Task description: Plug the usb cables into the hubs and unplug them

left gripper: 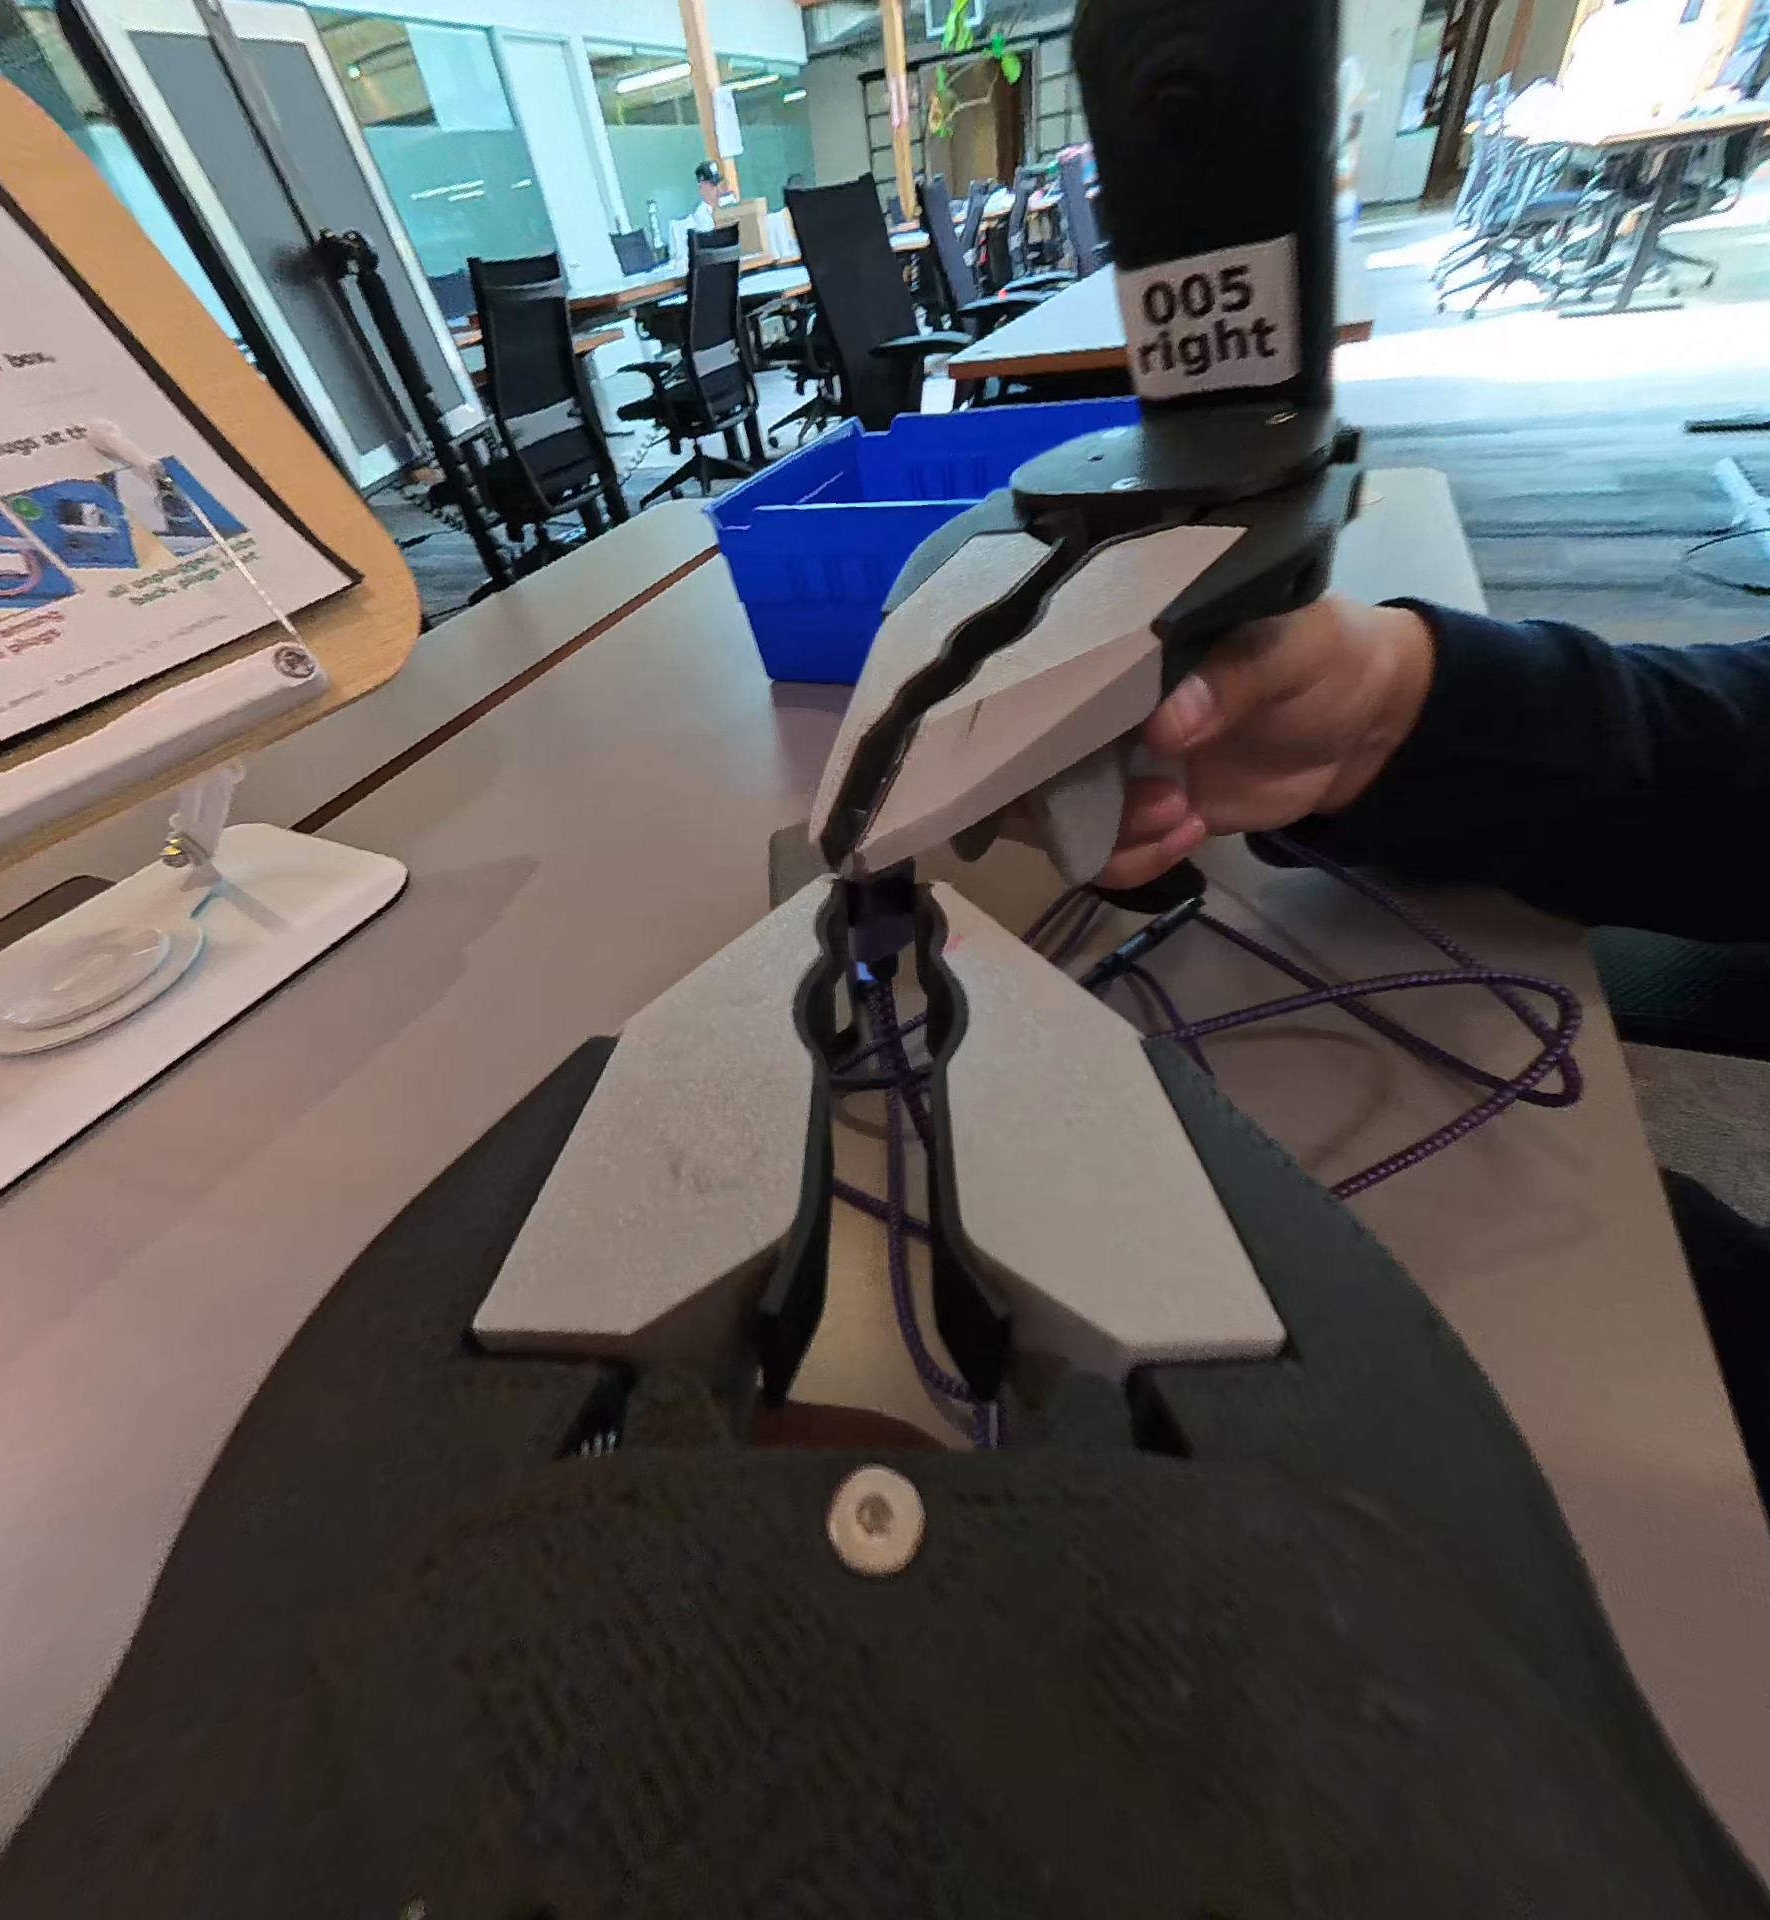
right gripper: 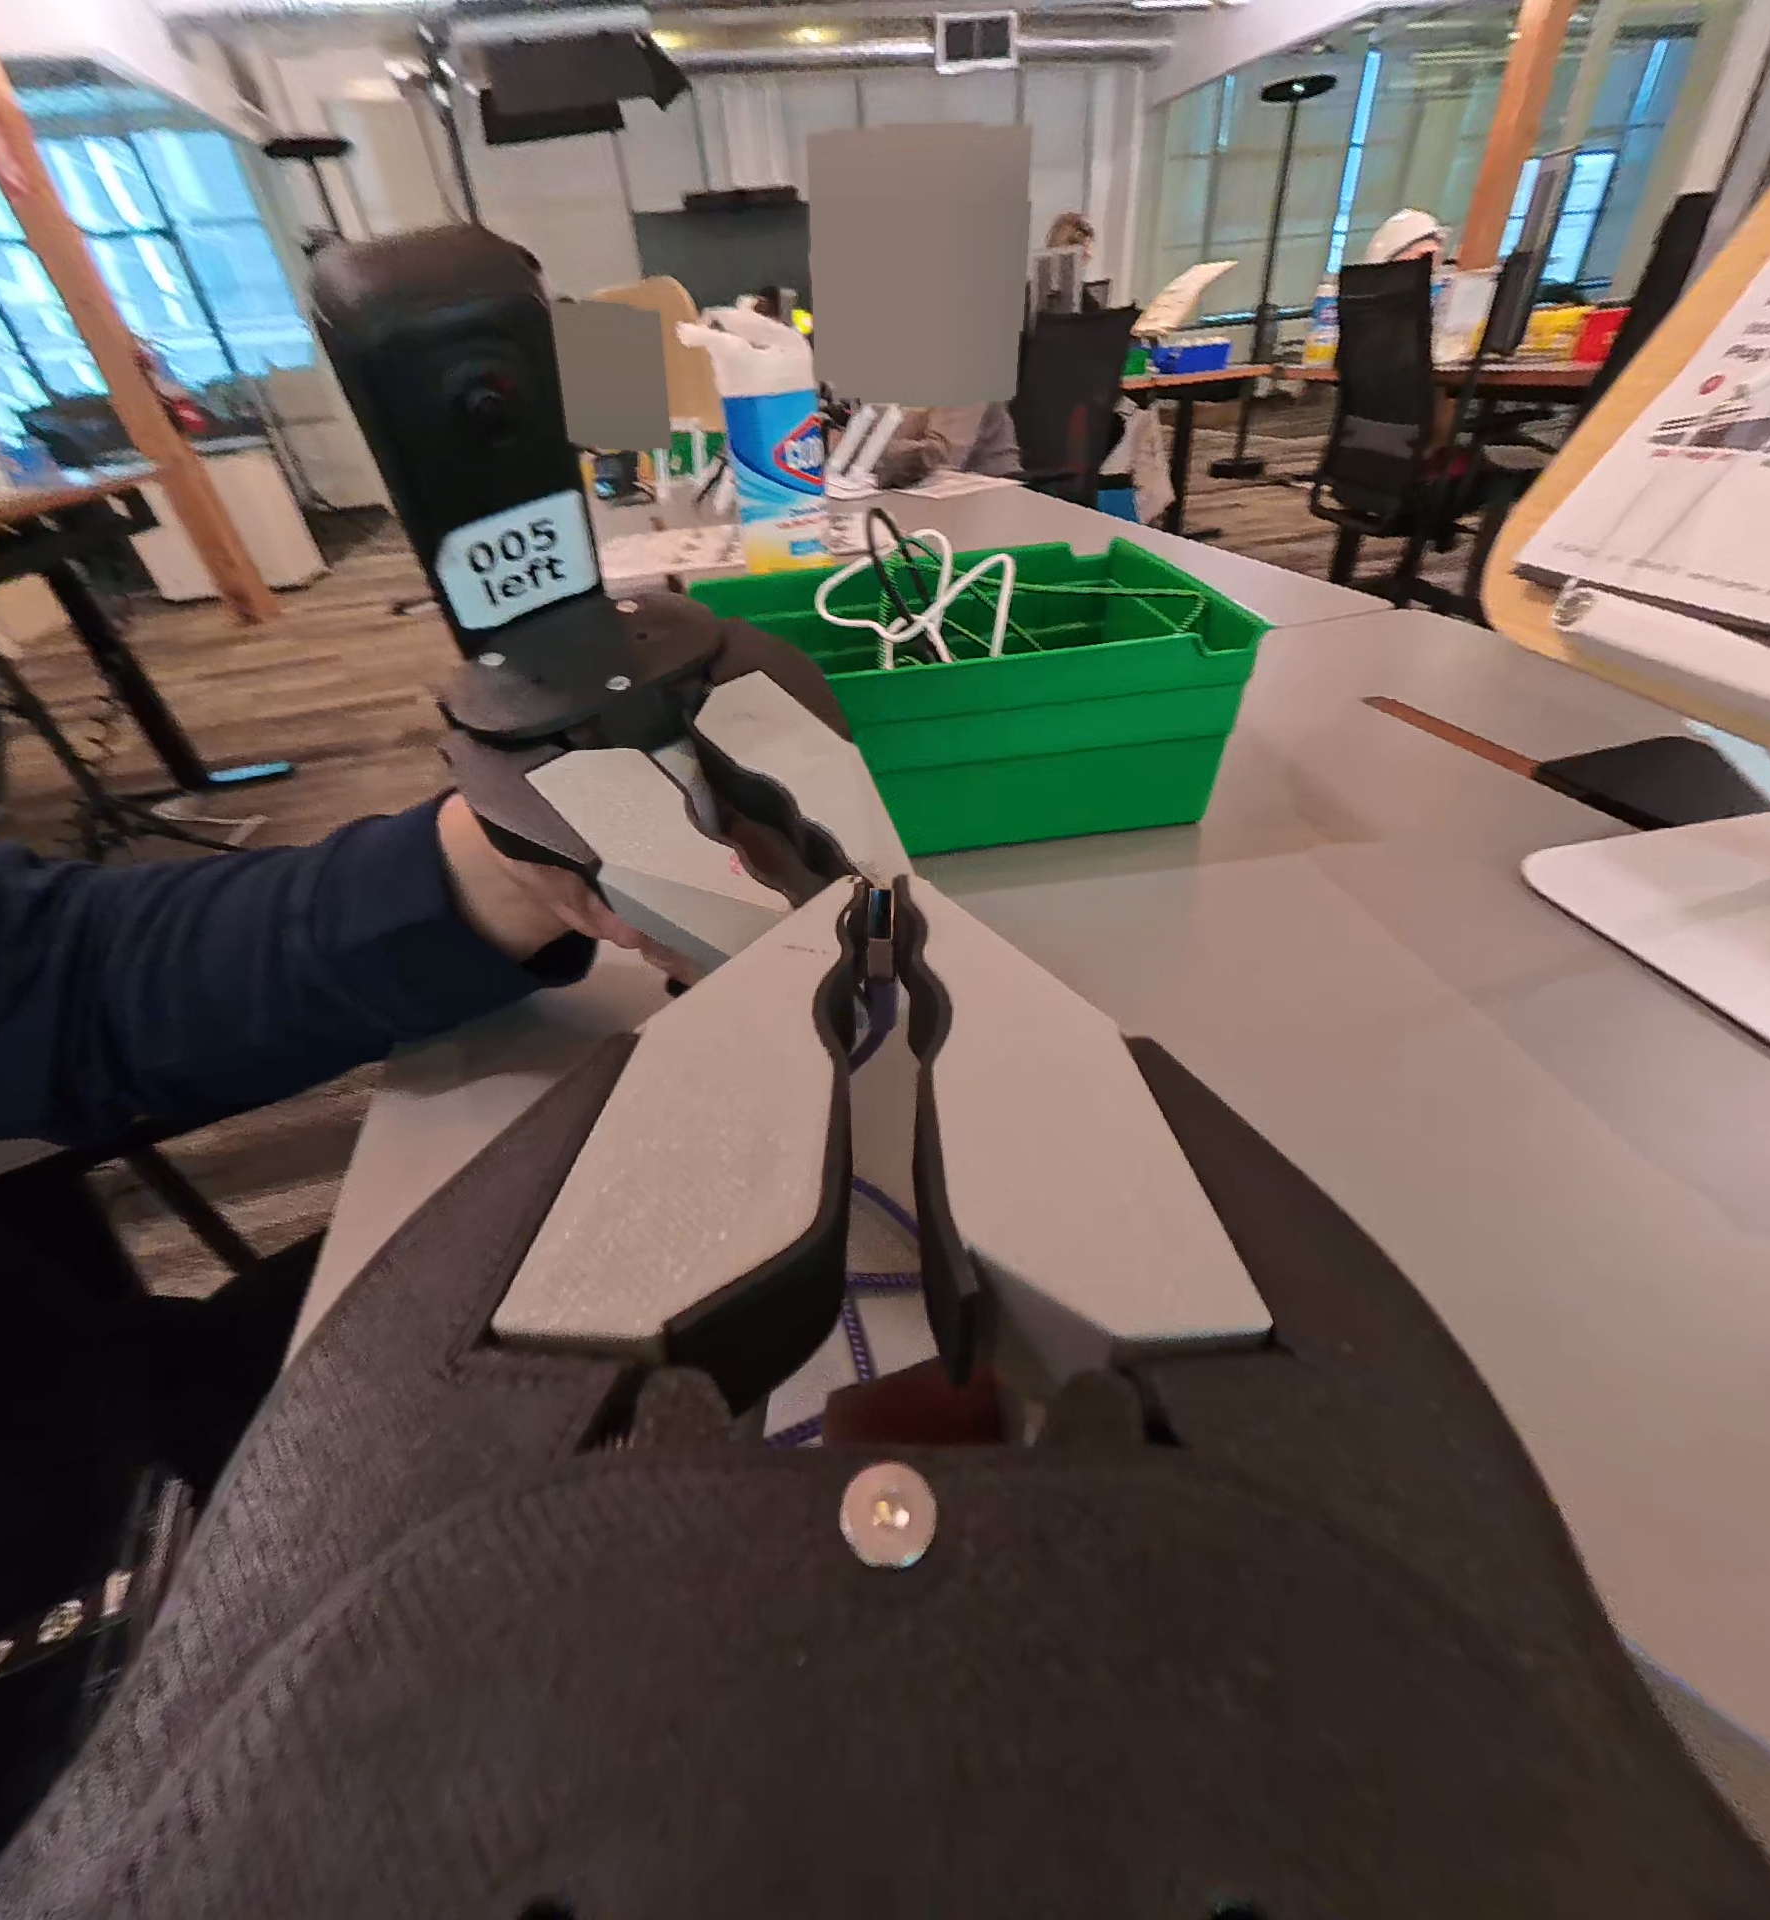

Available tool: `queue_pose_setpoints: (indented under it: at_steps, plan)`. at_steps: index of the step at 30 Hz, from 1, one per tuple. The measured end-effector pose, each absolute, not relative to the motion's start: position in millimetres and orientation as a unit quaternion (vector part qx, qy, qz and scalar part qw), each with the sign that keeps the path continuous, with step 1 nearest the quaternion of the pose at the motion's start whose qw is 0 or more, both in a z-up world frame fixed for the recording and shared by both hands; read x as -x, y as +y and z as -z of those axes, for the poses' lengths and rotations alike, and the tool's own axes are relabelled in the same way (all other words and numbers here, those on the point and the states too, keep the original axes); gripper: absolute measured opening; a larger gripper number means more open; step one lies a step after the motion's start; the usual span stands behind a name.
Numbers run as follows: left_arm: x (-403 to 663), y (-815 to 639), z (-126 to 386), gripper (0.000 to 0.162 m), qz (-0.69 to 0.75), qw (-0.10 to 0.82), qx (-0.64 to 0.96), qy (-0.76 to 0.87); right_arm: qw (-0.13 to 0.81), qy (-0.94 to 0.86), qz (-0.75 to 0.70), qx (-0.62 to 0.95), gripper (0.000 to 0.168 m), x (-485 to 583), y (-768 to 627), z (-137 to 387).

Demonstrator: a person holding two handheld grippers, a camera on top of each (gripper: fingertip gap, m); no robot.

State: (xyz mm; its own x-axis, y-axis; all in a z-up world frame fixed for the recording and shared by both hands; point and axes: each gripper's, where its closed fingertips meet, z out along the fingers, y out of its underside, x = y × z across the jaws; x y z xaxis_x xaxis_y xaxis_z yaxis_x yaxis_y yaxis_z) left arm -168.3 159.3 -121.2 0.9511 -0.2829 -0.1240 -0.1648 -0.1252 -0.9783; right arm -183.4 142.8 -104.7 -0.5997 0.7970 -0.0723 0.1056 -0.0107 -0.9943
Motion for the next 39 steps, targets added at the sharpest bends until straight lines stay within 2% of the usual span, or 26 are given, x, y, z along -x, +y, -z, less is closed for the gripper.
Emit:
queue_pose_setpoints:
  at_steps: [3,7,9,11,21,33,36,39]
  plan:
    - [165,155,119,0.010,0.067,0.649,0.742,0.157,0.261,-0.644,-0.637,0.333,0.002,178,139,100]
    - [165,152,121,0.020,0.106,0.643,0.745,0.145,0.253,-0.646,-0.649,0.312,0.001,172,134,96]
    - [160,151,117,0.016,0.136,0.648,0.736,0.144,0.245,-0.641,-0.661,0.304,0.002,169,132,92]
    - [153,148,113,0.006,0.170,0.651,0.725,0.149,0.237,-0.633,-0.674,0.298,0.002,167,131,87]
    - [146,148,110,0.005,0.211,0.651,0.716,0.141,0.219,-0.635,-0.682,0.289,0.001,165,127,89]
    - [150,159,124,0.003,0.243,0.625,0.736,0.091,0.299,-0.663,-0.625,0.284,0.002,169,142,99]
    - [151,158,123,0.003,0.250,0.625,0.734,0.088,0.303,-0.668,-0.616,0.286,0.008,171,142,102]
    - [153,158,124,0.004,0.245,0.626,0.735,0.086,0.286,-0.671,-0.617,0.296,0.006,172,141,106]
